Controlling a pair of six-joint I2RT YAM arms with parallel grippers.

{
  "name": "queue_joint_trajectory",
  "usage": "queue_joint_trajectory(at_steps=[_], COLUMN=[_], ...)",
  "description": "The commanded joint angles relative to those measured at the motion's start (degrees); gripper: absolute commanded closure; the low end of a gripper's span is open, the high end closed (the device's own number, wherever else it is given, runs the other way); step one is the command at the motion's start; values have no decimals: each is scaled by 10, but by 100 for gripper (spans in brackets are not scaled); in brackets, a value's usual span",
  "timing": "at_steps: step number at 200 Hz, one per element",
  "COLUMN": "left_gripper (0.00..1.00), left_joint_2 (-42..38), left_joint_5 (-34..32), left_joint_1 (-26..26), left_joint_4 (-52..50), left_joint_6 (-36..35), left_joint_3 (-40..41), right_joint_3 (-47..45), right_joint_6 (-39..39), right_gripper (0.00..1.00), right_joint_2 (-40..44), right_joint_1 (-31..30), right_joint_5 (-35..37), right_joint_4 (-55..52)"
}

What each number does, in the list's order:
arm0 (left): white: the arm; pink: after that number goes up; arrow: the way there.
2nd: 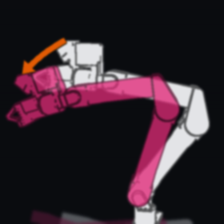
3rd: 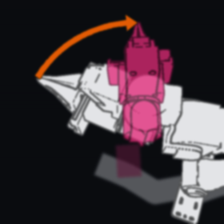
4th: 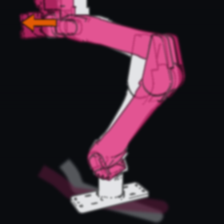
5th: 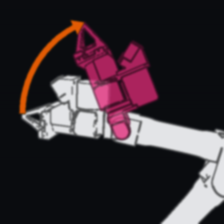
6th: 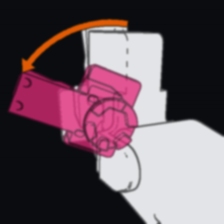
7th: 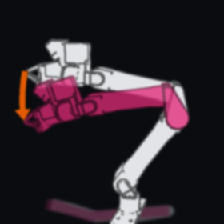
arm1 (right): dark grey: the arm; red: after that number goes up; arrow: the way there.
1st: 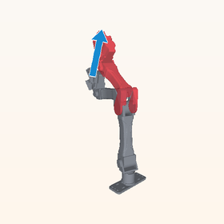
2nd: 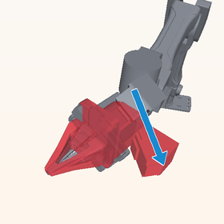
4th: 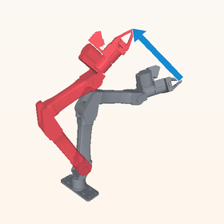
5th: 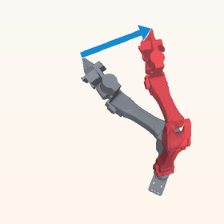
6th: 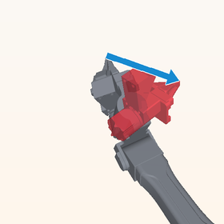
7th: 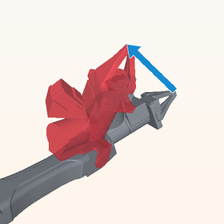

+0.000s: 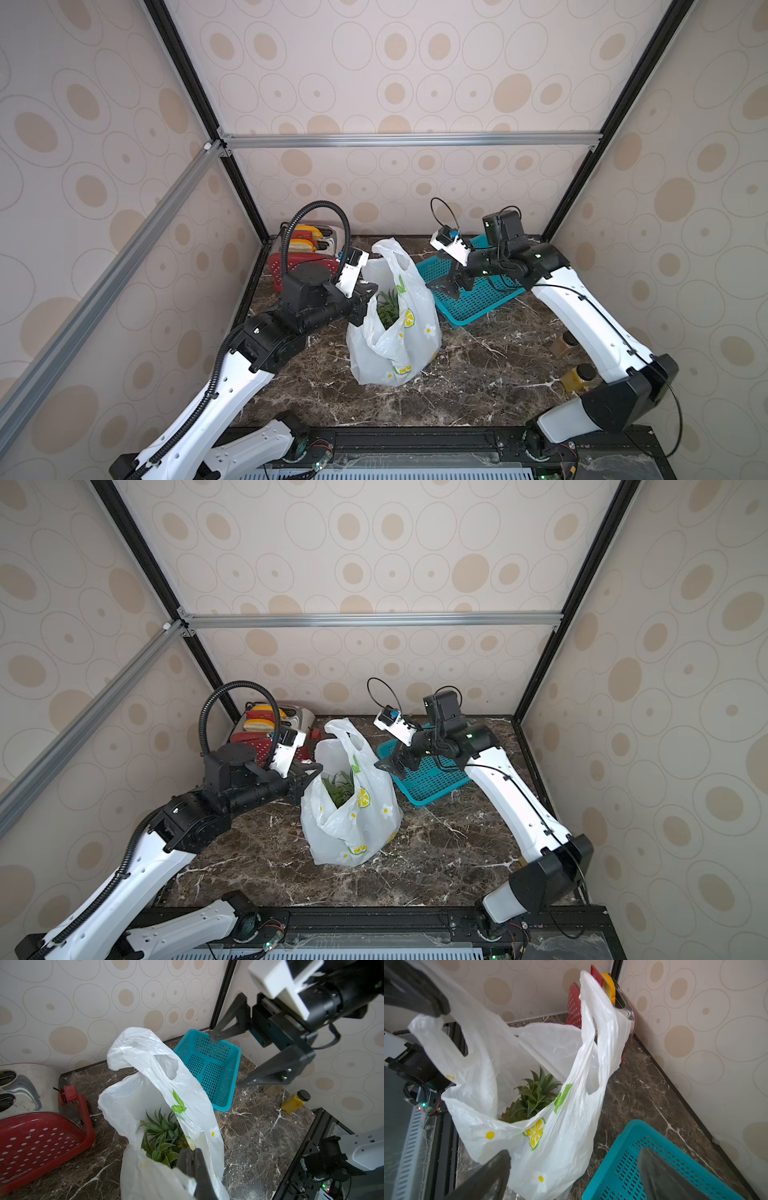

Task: Place the pineapple into a plastic bag & tie a knot
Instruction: Adjust the plastic bag at the center of the board.

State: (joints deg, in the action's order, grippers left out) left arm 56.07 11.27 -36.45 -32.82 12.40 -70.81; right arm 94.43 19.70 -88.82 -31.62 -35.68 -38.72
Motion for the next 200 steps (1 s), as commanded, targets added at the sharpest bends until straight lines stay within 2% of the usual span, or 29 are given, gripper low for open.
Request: queue_joint_trajectory(at_steps=[1,27,58,72,81,109,135,144,155,200], left_gripper=[100,100,100,100,100,100,100,100,100,100], left_joint_2=[0,-3,-5,-7,-10,-17,-16,-14,-11,9], left_joint_5=[9,10,8,4,-1,-19,-28,-32,-42,-192], left_joint_1=[-4,-4,-4,-4,-4,-5,-5,-5,-5,-5], left_joint_4=[1,8,11,11,10,9,4,1,-2,-3], left_joint_6=[-16,-8,4,9,13,28,34,36,40,114], left_joint_3=[-1,6,12,15,16,17,10,6,0,-32], right_joint_3=[13,38,90,116,128,156,162,166,169,151], right_joint_6=[-27,-14,3,-3,-13,-42,-44,-42,-40,-64], right_gripper=[0,0,0,4,11,43,63,76,100,100], right_joint_2=[-22,-72,-138,-165,-179,-205,-213,-215,-217,-170], right_joint_1=[-19,-40,-58,-66,-68,-69,-69,-70,-69,-62], right_joint_5=[-32,12,54,53,45,27,30,20,8,4], right_joint_4=[110,172,193,190,190,188,193,189,183,209])
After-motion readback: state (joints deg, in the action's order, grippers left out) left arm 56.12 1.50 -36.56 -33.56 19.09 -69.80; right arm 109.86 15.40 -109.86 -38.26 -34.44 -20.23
